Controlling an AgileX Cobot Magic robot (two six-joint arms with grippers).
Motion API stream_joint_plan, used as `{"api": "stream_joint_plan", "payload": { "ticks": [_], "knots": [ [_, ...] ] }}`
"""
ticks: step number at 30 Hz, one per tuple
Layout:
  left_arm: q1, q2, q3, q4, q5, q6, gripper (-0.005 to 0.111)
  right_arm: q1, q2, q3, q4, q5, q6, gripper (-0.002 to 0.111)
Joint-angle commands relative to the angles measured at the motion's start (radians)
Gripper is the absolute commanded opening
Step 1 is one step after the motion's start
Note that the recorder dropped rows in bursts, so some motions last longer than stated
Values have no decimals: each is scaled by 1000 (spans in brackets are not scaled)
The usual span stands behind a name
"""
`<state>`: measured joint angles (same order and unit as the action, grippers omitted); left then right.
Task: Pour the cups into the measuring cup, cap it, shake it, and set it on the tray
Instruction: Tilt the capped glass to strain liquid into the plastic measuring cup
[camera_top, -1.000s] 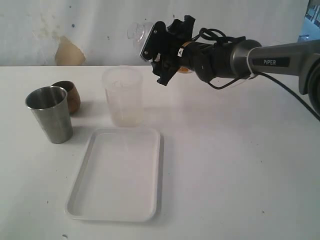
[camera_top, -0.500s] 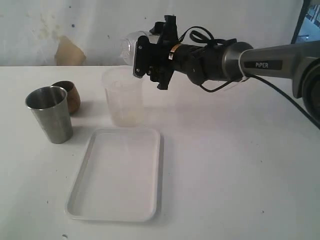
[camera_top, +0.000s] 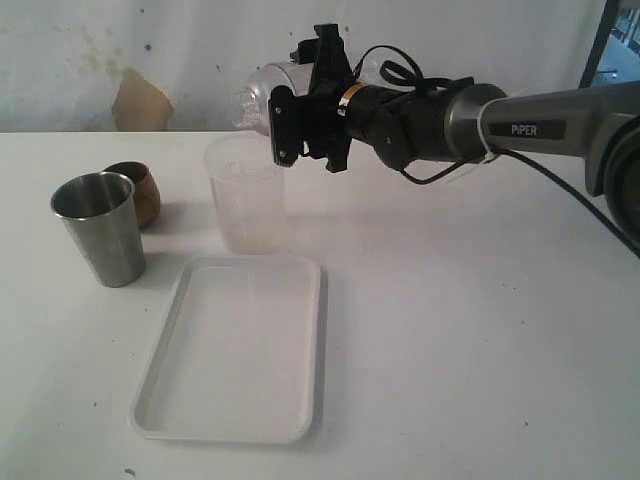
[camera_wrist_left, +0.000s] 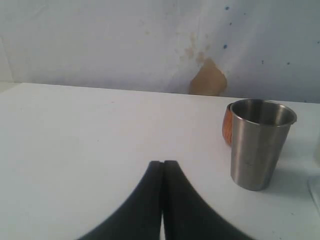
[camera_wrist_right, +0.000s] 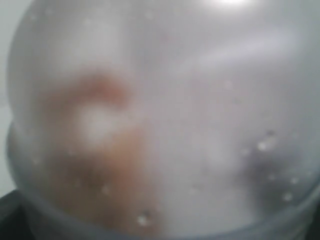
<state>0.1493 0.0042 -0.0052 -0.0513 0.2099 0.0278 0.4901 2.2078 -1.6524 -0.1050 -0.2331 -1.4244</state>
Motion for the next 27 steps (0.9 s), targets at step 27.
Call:
{"api": "stream_joint_plan", "payload": {
  "ticks": [27],
  "knots": [
    [1,-4,5,0,-8,-2,0,-43,-17,-15,5,-121,-255,0]
  ]
}}
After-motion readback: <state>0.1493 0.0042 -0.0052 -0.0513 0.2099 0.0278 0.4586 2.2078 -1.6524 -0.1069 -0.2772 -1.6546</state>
